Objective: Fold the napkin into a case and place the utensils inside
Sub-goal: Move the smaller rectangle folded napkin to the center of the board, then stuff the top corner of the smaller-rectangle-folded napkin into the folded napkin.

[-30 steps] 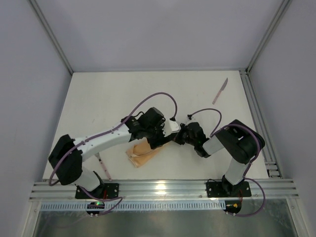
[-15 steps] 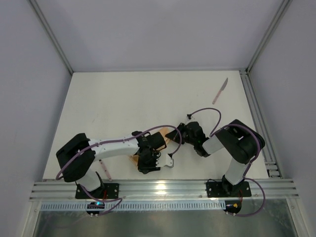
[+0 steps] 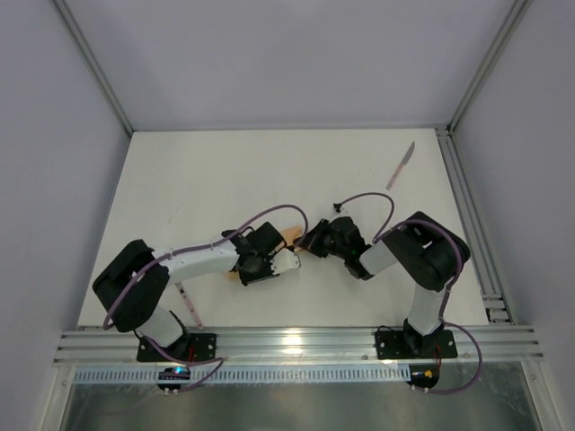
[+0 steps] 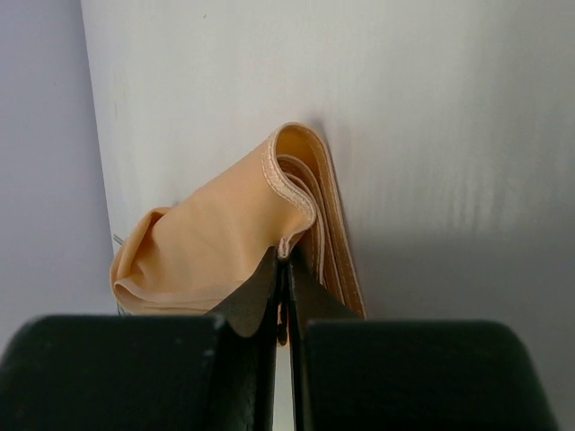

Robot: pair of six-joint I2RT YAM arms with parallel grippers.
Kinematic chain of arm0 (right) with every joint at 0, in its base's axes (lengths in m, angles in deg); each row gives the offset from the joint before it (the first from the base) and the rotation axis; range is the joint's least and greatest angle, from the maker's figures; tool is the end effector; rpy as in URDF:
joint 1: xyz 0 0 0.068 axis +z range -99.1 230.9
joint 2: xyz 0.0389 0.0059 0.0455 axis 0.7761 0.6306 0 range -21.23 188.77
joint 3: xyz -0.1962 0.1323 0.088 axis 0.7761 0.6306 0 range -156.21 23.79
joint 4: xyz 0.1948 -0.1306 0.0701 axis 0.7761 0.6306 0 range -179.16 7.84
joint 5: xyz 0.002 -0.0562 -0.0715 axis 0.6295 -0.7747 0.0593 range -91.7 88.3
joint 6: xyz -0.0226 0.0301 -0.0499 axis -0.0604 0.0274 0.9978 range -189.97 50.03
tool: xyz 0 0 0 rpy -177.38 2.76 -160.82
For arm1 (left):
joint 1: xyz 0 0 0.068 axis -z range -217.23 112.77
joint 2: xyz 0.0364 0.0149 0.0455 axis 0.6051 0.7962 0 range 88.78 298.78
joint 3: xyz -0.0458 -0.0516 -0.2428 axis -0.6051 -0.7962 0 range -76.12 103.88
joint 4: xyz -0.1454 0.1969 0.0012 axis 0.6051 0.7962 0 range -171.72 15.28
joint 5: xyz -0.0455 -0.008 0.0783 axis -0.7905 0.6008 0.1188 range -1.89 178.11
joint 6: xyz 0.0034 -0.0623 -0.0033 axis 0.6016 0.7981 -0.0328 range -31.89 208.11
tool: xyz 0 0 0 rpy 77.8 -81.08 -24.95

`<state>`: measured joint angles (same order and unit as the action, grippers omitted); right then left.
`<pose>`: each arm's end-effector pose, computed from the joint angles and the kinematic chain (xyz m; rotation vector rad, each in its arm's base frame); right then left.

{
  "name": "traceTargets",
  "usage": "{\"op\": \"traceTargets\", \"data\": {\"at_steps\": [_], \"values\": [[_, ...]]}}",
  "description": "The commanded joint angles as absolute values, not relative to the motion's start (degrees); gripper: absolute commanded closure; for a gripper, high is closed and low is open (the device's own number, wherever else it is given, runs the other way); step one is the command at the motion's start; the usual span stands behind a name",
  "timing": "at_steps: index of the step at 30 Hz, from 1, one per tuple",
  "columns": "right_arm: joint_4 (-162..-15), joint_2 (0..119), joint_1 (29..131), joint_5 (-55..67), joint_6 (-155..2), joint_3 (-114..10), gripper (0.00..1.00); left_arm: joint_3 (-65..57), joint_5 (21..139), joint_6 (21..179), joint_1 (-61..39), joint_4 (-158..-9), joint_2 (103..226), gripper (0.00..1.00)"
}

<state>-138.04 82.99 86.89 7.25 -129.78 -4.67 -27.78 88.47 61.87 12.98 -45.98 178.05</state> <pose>0.2398 0.1833 0.0889 0.3593 2.2280 1.1457 0.1639 -0.1964 0.1346 1.8010 2.2884 -0.0617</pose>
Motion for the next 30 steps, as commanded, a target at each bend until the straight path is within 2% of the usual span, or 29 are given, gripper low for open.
{"op": "traceTargets", "data": {"at_steps": [1,6,9,12,15,18,19,22,26,30], "values": [[-138.2,86.16,88.34,3.67,-132.45,-8.8,0.96,-32.61,99.78,59.63,7.17,-55.52,181.76,0.7],[-135.49,89.06,90.28,-0.28,-133.78,-13.99,0.96,-32.79,101.9,55.6,-1.54,-63.94,182.21,0.69],[-132.85,91.78,91.33,-1.43,-133.95,-20.91,0.96,-32.18,105.15,51.3,-3.39,-68.17,183.43,0.69],[-129.95,94.07,91.95,-3.8,-134.57,-25.4,0.96,-30.86,102.71,47.26,-5.58,-68.46,184.76,0.67],[-129.06,95.13,92.3,-4.68,-134.92,-27.53,0.96,-32.0,91.84,43.64,-5.68,-64.43,180.74,0.61],[-129.24,95.83,92.48,-4.86,-135.62,-27.8,0.96,-30.86,78.03,40.65,-5.68,-53.28,175.81,0.59],[-129.41,96.18,92.39,-4.77,-135.88,-27.8,0.96,-29.9,75.22,40.82,-5.68,-47.94,172.83,0.58],[-130.55,96.54,92.39,-4.42,-136.85,-27.36,0.96,-25.85,65.71,44.67,-5.68,-45.6,169.04,0.54],[-131.43,96.72,92.48,-3.54,-137.73,-26.83,0.96,-25.14,71.65,57.22,-5.68,-61.0,169.02,0.48],[-132.23,95.75,92.56,-3.8,-138.0,-25.69,0.96,-24.44,78.0,58.31,-5.68,-69.32,173.93,0.47]]}}
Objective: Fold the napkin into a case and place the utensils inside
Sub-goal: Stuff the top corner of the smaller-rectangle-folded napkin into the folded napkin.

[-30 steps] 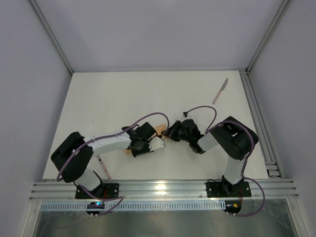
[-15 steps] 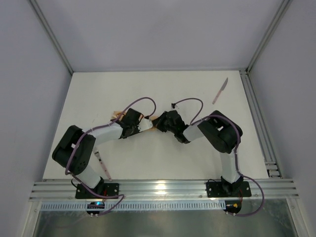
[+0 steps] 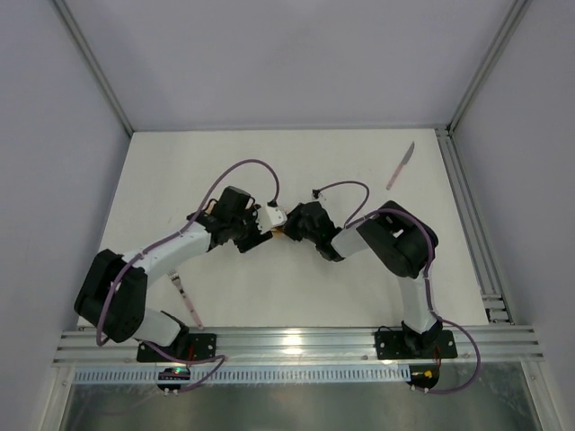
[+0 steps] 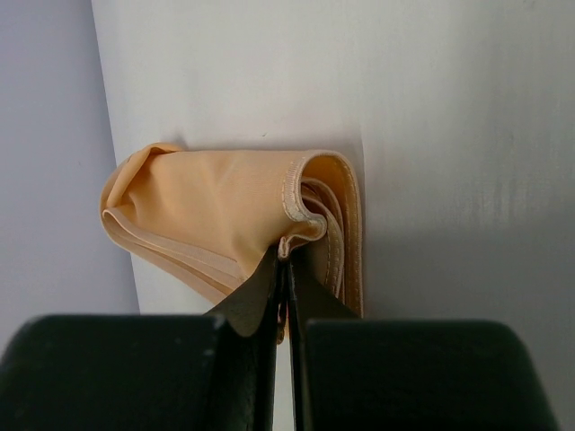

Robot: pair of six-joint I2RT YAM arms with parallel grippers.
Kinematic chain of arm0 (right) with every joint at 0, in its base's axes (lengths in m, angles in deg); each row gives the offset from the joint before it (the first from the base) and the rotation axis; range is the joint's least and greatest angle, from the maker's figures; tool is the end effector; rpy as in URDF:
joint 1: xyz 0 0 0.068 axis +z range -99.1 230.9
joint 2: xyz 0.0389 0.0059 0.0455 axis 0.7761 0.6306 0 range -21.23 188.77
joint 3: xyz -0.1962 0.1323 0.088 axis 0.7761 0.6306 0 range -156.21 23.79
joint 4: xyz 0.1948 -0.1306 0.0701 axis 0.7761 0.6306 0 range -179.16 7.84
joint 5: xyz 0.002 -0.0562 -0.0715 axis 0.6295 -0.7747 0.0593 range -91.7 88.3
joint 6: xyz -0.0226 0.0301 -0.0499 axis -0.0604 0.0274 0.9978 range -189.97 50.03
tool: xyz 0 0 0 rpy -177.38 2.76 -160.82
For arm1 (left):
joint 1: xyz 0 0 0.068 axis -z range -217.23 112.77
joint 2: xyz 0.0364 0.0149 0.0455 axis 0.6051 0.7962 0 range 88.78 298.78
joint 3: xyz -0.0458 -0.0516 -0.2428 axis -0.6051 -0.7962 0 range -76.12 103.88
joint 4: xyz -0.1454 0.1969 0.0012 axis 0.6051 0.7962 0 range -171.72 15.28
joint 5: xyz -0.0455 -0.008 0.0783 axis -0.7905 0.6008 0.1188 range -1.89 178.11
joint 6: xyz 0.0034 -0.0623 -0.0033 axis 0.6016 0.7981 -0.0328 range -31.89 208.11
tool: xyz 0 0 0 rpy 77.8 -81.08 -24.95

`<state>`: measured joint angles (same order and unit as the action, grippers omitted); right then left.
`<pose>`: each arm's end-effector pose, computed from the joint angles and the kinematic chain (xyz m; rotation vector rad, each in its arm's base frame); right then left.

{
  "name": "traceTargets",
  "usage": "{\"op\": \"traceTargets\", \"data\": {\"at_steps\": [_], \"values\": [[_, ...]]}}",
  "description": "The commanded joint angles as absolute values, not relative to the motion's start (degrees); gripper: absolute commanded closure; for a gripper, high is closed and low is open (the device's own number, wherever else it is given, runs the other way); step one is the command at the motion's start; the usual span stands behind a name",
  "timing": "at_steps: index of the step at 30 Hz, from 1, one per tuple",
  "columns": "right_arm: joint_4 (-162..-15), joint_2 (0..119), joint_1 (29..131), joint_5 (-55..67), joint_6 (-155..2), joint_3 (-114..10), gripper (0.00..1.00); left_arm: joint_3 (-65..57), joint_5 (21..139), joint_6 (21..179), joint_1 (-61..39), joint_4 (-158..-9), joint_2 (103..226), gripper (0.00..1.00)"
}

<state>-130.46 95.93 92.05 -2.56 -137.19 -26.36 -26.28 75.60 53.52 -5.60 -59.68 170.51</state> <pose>0.2899 0.2524 0.0913 0.5131 2.1692 1.1261 0.2334 -0.1560 0.1875 1.4382 2.0423 -0.2526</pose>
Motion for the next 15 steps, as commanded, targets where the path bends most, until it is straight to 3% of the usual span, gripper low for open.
{"op": "traceTargets", "data": {"at_steps": [1,15], "values": [[-132.31,95.57,92.56,-4.07,-137.91,-25.6,0.96,-23.31,78.96,58.49,-5.59,-69.85,175.08,0.47],[-133.1,95.4,92.56,-4.07,-137.73,-24.98,0.96,-17.5,83.36,59.45,-4.63,-72.32,186.42,0.49]]}}
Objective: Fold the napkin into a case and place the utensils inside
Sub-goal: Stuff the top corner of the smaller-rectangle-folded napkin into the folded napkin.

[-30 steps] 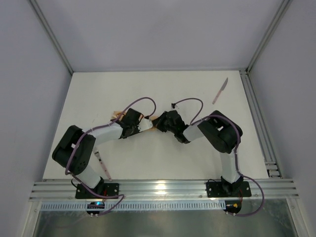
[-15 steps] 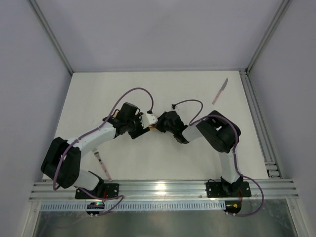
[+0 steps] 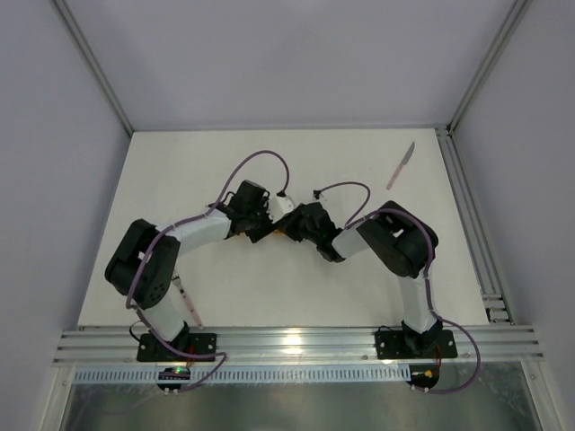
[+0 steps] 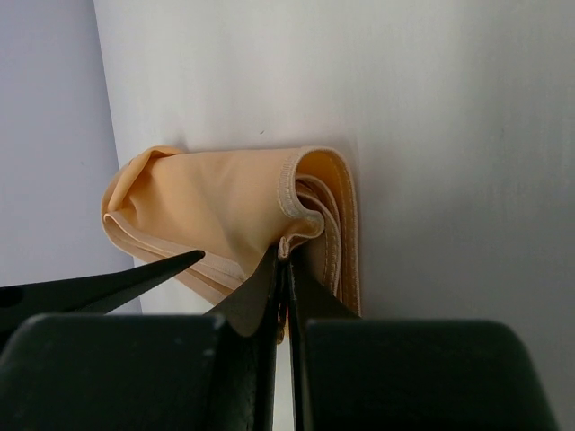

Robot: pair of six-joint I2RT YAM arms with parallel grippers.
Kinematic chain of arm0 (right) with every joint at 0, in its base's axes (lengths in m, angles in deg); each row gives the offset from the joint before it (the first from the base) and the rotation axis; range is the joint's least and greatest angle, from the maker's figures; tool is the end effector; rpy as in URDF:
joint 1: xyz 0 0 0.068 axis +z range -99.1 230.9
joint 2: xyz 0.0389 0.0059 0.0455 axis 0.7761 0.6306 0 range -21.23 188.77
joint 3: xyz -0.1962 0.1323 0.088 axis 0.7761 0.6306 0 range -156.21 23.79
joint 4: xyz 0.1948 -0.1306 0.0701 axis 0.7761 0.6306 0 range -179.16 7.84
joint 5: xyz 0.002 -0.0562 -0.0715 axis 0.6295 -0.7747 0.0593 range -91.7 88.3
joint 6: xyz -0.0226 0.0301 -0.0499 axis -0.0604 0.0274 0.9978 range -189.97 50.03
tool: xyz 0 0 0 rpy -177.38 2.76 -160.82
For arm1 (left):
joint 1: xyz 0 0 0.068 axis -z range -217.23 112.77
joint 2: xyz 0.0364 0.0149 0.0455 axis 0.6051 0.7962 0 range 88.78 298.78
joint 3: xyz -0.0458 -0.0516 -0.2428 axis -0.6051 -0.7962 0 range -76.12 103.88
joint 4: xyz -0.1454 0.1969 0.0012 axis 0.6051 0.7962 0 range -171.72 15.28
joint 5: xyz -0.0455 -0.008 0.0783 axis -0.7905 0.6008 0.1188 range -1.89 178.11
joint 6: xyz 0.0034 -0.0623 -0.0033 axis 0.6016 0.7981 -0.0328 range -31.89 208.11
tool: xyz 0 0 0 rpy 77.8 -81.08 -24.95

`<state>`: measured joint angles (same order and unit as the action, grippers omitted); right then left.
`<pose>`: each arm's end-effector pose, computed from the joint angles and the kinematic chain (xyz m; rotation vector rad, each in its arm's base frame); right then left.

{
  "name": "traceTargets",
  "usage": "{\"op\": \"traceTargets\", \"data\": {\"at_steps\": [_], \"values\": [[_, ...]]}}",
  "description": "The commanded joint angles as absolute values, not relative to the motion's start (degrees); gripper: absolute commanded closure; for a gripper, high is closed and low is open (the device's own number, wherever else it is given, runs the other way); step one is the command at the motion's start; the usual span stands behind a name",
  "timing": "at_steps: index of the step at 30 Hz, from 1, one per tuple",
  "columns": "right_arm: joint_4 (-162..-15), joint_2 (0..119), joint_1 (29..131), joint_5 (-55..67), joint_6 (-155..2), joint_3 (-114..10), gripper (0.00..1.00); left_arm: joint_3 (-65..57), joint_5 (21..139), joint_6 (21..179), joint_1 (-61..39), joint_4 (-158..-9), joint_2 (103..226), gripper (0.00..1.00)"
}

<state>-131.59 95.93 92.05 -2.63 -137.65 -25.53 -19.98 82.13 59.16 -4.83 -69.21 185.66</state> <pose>0.2882 0.2508 0.0898 0.5219 2.1633 1.1334 0.2784 -0.1827 0.1546 1.3124 2.1276 -0.1555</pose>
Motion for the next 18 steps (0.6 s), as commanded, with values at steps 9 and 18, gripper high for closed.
{"op": "traceTargets", "data": {"at_steps": [9,18], "values": [[-133.28,94.52,92.56,-4.16,-137.12,-24.37,0.96,-16.36,83.27,60.07,-4.45,-71.44,189.76,0.59],[-133.63,95.4,92.56,-3.54,-137.64,-24.81,0.96,-16.18,80.02,60.68,-4.37,-70.56,188.88,0.54]]}}
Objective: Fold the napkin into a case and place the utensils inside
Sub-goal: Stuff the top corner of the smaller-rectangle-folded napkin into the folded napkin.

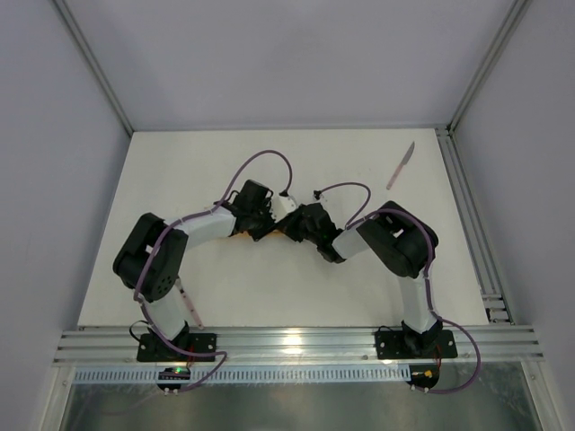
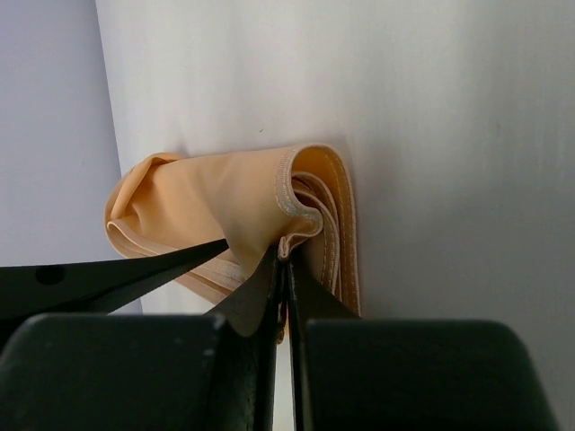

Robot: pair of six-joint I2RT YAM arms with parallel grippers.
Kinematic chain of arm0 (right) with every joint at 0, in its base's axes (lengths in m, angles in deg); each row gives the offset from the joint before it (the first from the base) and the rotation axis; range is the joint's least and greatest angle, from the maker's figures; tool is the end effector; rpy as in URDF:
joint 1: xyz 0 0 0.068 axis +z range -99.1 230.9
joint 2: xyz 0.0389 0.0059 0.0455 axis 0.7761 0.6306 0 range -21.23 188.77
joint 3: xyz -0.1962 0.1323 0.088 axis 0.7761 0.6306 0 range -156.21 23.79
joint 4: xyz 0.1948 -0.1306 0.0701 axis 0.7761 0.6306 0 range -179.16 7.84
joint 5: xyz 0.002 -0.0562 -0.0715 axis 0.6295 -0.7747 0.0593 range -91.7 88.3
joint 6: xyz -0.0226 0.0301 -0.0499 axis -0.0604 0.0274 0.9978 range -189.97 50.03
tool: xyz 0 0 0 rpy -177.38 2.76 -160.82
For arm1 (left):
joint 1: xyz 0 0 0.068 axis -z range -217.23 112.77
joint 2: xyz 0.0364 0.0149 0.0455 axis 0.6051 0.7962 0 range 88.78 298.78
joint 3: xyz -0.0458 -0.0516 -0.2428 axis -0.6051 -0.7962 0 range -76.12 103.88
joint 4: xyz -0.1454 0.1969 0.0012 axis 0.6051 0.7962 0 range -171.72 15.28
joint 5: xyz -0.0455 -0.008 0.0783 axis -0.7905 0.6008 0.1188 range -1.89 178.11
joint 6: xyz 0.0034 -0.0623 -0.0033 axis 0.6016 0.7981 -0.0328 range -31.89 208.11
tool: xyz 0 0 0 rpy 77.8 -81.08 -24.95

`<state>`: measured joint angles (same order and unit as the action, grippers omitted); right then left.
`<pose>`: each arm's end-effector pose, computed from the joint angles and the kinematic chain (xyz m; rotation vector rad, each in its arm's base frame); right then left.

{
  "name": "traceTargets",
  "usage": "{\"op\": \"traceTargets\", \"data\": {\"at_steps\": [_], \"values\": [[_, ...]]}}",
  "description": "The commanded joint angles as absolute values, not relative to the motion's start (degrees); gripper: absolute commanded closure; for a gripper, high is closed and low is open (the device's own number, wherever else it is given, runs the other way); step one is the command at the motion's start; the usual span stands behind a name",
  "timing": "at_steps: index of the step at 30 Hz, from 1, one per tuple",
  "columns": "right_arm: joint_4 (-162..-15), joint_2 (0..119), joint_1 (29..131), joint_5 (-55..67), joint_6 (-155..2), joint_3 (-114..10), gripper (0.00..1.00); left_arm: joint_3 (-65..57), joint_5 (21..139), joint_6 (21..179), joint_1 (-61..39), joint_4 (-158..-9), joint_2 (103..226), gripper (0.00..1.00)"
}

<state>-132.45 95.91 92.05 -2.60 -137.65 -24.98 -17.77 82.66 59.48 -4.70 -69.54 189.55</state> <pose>0.2870 0.2498 0.0891 0.5203 2.1582 1.1383 0.2874 -0.1888 0.1442 1.3168 2.1531 -0.1475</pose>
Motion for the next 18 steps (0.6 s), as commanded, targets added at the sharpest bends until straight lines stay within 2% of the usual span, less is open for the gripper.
{"op": "traceTargets", "data": {"at_steps": [1,6,14,17,18], "values": [[-133.63,95.4,92.56,-3.45,-137.64,-24.81,0.96,-15.74,79.76,60.68,-4.36,-69.95,189.15,0.55],[-133.63,95.13,92.48,-3.72,-137.64,-24.46,0.96,-13.81,80.81,60.51,-3.66,-67.75,190.9,0.52],[-133.72,95.31,92.56,-3.63,-138.0,-24.72,0.96,-13.1,83.54,60.59,-2.52,-65.47,192.58,0.56],[-133.72,95.31,92.56,-3.72,-138.08,-24.72,0.96,-13.37,84.15,60.51,-2.43,-65.11,192.84,0.61],[-133.72,95.31,92.56,-3.63,-138.08,-24.72,0.96,-13.37,85.11,60.77,-2.34,-65.03,193.02,0.67]]}}
